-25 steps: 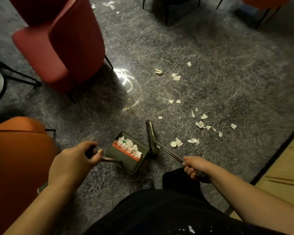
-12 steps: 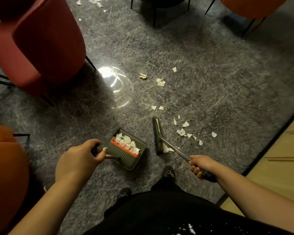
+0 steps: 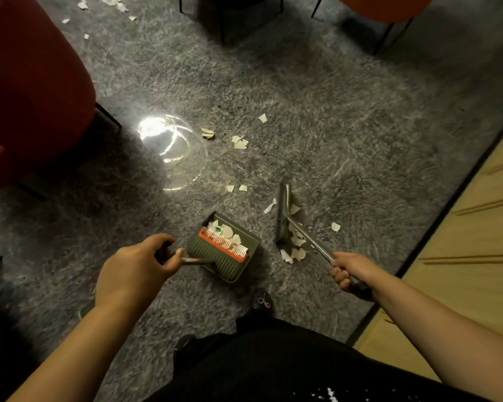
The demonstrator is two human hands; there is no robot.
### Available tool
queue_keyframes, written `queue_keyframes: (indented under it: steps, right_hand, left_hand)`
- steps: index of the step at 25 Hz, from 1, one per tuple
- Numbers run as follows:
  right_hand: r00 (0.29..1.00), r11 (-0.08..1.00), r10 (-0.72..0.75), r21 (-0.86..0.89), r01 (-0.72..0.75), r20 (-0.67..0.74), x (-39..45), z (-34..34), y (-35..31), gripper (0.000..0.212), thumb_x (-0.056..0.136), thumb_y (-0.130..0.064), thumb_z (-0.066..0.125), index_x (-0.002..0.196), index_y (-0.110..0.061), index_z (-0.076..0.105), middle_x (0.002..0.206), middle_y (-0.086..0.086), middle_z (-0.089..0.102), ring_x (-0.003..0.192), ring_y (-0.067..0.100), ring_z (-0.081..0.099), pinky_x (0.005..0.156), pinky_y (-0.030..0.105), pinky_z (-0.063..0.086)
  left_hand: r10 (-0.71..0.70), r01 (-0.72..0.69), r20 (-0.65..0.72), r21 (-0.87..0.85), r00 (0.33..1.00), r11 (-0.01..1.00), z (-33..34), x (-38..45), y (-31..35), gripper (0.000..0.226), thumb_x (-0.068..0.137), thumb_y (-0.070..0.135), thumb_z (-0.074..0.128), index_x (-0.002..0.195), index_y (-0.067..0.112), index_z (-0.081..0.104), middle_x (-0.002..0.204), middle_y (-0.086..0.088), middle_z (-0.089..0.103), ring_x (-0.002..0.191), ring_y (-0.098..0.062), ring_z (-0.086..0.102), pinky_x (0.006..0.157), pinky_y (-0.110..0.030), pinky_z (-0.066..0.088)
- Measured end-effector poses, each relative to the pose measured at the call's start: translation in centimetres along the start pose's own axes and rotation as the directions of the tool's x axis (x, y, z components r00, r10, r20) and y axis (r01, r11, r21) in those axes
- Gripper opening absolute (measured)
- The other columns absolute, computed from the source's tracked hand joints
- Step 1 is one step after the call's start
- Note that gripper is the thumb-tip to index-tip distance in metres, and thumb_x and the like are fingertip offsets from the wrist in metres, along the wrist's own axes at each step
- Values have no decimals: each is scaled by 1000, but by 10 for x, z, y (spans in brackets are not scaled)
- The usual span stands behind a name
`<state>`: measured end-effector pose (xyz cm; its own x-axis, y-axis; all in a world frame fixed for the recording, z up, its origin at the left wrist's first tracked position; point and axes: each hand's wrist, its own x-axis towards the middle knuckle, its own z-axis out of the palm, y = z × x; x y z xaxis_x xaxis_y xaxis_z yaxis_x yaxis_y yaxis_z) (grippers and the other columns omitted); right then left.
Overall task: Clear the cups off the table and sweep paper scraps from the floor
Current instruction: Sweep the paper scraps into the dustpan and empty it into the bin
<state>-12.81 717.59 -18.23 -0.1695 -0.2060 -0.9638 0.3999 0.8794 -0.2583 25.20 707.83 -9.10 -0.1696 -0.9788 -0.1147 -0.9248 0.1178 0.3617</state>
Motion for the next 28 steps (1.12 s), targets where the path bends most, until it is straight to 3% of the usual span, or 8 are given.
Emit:
queue_keyframes:
  steps: [4,8,13,16,20,25,28]
  right_hand:
    - [997,997,-74,27,74,-22,-16,-12,6,47,99,0,34,142,-17,35,55,4,37,29,5,31,32,12,26]
    - [983,987,-158,19,160,-91,-30,-21,18,57,97,0,38,148,-21,28,59,6,40,32,6,34,33,15,27]
    - [976,969,-151,173,177,-155,-46,-43,34,61,97,0,40,151,-21,19,59,6,41,34,7,35,33,16,29]
    - [971,953,-138,240,184,-197,-54,-49,53,53,98,-1,40,147,-17,30,57,6,41,32,7,35,34,16,28]
    - [961,943,-105,280,177,-255,-61,-41,81,49,98,-1,40,145,-18,36,58,5,40,31,7,34,34,15,28]
    - [958,937,-71,311,159,-277,-49,-36,95,49,98,-1,39,143,-21,39,59,5,40,31,7,35,34,15,29]
    - [949,969,-75,202,142,-306,-28,-35,95,49,97,-1,39,140,-22,43,57,6,43,36,10,37,36,17,30]
  left_hand:
    - [166,-171,110,42,980,984,17,15,25,34,74,37,80,105,28,72,82,7,73,70,-18,69,59,-31,55]
    - [307,-328,190,87,932,941,39,33,54,33,75,41,78,105,32,71,79,9,73,68,-17,69,58,-32,56]
    - [438,-484,272,129,857,866,64,57,90,30,76,47,74,103,34,70,76,8,72,66,-19,68,53,-27,50]
    - [498,-565,339,135,798,814,74,76,106,31,81,51,67,108,36,67,80,7,72,70,-19,67,55,-27,49]
    - [542,-613,375,93,752,785,74,97,117,31,83,49,66,109,32,67,84,6,73,73,-21,68,57,-29,51]
    - [567,-629,360,74,741,774,71,100,101,26,79,45,72,99,29,70,75,5,72,66,-23,68,54,-29,49]
    - [568,-635,359,97,740,766,76,100,98,24,77,45,73,97,31,69,72,7,71,63,-22,67,52,-29,49]
